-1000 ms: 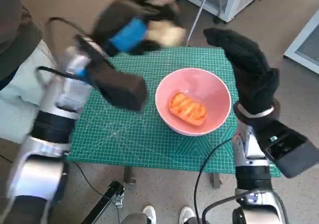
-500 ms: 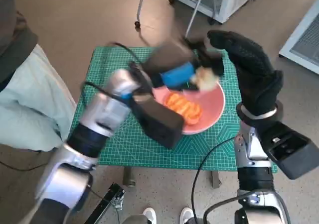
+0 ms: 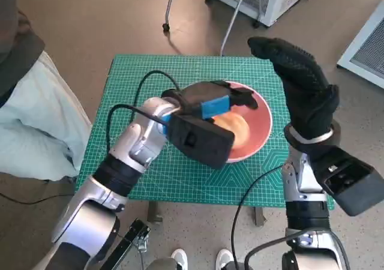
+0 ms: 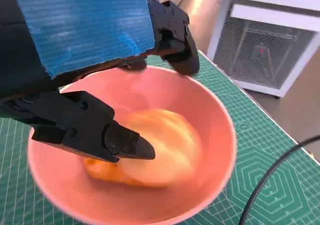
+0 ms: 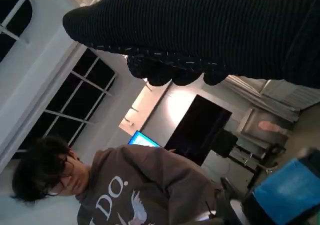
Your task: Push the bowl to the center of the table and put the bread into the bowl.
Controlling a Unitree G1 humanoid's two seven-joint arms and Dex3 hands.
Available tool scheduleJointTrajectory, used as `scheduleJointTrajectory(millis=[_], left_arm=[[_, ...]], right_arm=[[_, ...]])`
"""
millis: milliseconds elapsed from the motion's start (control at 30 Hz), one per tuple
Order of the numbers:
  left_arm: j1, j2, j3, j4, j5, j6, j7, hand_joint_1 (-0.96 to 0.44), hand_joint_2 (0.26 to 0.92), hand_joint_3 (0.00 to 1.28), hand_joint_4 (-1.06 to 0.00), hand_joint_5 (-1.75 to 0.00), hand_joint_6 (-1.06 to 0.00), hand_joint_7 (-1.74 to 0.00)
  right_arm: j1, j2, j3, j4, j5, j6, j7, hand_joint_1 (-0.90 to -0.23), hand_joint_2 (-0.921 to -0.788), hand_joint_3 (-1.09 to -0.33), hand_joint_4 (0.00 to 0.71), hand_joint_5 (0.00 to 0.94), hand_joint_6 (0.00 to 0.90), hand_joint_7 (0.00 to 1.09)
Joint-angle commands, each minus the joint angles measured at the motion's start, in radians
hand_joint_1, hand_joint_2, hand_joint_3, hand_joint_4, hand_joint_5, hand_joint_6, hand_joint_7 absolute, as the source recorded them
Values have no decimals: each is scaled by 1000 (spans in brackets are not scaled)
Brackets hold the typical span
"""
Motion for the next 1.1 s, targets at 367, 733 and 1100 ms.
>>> scheduleJointTrajectory(millis=[367,733,1100], left_arm=[[52,62,285,-62,-274,-100,58,-391,909,39,-178,-44,-110,-569],[202,-48,525,-230,-546,-260,256,-412,921,186,-349,-13,-292,-381],[295,-54,565,-244,-582,-395,292,-498,921,333,-232,0,-201,-319]], right_arm=[[-22,-9,-33,0,10,25,-25,-640,-921,-698,306,7,-1,801],[-52,4,-42,-2,-50,18,-110,-635,-921,-708,323,15,-1,785],[-103,-5,-44,42,-69,41,-145,-610,-921,-719,304,4,9,788]])
